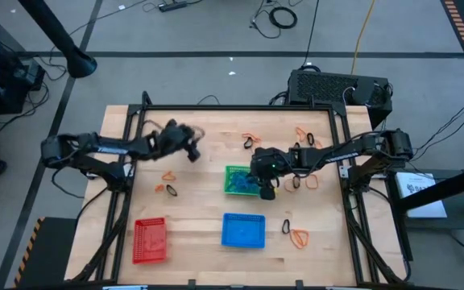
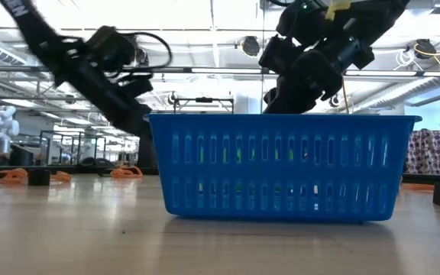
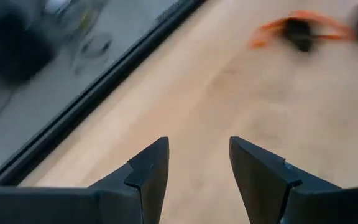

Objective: Sort rubber bands into baskets
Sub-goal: Put the orange rubberband into the red bin

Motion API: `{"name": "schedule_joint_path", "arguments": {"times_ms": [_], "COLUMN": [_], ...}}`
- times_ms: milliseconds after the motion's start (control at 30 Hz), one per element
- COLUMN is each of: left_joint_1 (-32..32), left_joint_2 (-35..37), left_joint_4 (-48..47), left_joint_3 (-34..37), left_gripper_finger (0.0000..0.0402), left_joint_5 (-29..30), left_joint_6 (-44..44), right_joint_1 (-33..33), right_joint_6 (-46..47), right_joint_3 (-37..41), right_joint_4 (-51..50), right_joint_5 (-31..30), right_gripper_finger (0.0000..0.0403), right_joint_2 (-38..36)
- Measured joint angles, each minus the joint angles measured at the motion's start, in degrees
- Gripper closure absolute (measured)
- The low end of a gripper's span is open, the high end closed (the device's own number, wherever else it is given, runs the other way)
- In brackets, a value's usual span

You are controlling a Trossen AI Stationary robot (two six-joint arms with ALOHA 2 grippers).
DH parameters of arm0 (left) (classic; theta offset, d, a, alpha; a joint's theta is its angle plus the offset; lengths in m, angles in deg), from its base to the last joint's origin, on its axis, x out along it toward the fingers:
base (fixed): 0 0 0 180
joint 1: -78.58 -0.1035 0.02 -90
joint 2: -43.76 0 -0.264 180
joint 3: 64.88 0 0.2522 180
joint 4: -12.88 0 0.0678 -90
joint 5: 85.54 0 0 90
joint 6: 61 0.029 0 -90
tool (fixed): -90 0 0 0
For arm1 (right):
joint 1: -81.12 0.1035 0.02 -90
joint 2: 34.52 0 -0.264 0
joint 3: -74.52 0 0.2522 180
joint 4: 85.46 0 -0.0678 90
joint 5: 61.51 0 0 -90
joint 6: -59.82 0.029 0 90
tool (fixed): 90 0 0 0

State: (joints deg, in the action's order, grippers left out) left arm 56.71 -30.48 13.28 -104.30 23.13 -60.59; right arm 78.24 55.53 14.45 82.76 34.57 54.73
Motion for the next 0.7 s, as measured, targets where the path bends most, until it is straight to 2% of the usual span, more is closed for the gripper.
{"name": "schedule_joint_path", "arguments": {"times_ms": [67, 167, 333, 500, 700], "left_joint_1": [-3.36, -7.95, -14.91, -19.10, -20.91], "left_joint_2": [-0.08, -2.31, -7.34, -13.60, -19.02], "left_joint_4": [-10.39, -23.84, -37.39, -39.62, -39.61], "left_joint_3": [-5.48, -12.64, -20.87, -23.03, -23.61], "left_gripper_finger": [0.0224, 0.0224, 0.0224, 0.0224, 0.0224], "left_joint_5": [-1.92, -3.16, -4.03, -9.95, -9.99], "left_joint_6": [-3.94, -4.98, -6.58, -2.76, -1.52], "right_joint_1": [0.03, 0.01, -0.07, -0.28, -0.33], "right_joint_6": [-1.70, -2.70, -6.19, -7.43, -7.49], "right_joint_3": [0.00, 0.00, 0.00, 0.06, 3.62], "right_joint_4": [0.35, 0.70, 0.95, -1.70, -2.21], "right_joint_5": [-0.02, -0.07, -0.17, -0.39, -0.39], "right_gripper_finger": [0.0313, 0.0319, 0.0329, 0.0336, 0.0337], "right_joint_2": [0.00, 0.00, 0.00, -1.91, -5.94]}}
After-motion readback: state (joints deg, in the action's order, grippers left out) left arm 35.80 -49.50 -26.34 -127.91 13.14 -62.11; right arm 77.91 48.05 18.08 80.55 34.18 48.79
